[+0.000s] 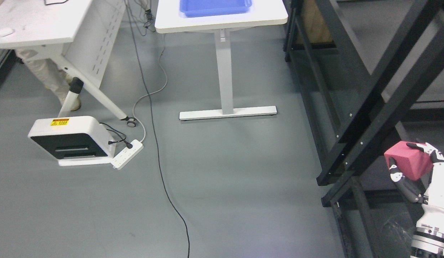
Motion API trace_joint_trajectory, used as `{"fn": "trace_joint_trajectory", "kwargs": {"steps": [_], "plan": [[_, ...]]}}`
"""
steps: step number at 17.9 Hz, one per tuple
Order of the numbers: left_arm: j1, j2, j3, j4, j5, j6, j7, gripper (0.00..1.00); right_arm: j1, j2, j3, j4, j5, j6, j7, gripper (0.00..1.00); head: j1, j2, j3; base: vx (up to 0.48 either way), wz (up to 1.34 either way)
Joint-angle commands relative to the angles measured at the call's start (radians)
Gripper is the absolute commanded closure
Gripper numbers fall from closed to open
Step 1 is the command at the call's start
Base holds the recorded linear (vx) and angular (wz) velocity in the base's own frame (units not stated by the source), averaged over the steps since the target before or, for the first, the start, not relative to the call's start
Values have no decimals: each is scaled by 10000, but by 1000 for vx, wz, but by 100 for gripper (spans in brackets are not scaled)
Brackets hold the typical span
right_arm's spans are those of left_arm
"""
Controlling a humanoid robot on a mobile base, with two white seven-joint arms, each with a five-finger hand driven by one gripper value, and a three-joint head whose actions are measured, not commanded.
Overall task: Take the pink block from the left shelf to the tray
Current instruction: 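Turn and drive toward the white table with the blue tray, holding the block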
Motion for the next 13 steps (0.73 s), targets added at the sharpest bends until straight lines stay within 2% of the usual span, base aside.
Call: {"fn": "trace_joint_trajectory", "kwargs": {"steps": [1,13], "plan": [[90,175,0,0,-15,-8,8,0,0,-169,-8,-14,-17,17,4,95,0,0,0,-64,474],[90,175,0,0,-15,-8,8,0,0,-169,-8,-14,-47,17,4,95,0,0,0,37,222]]}}
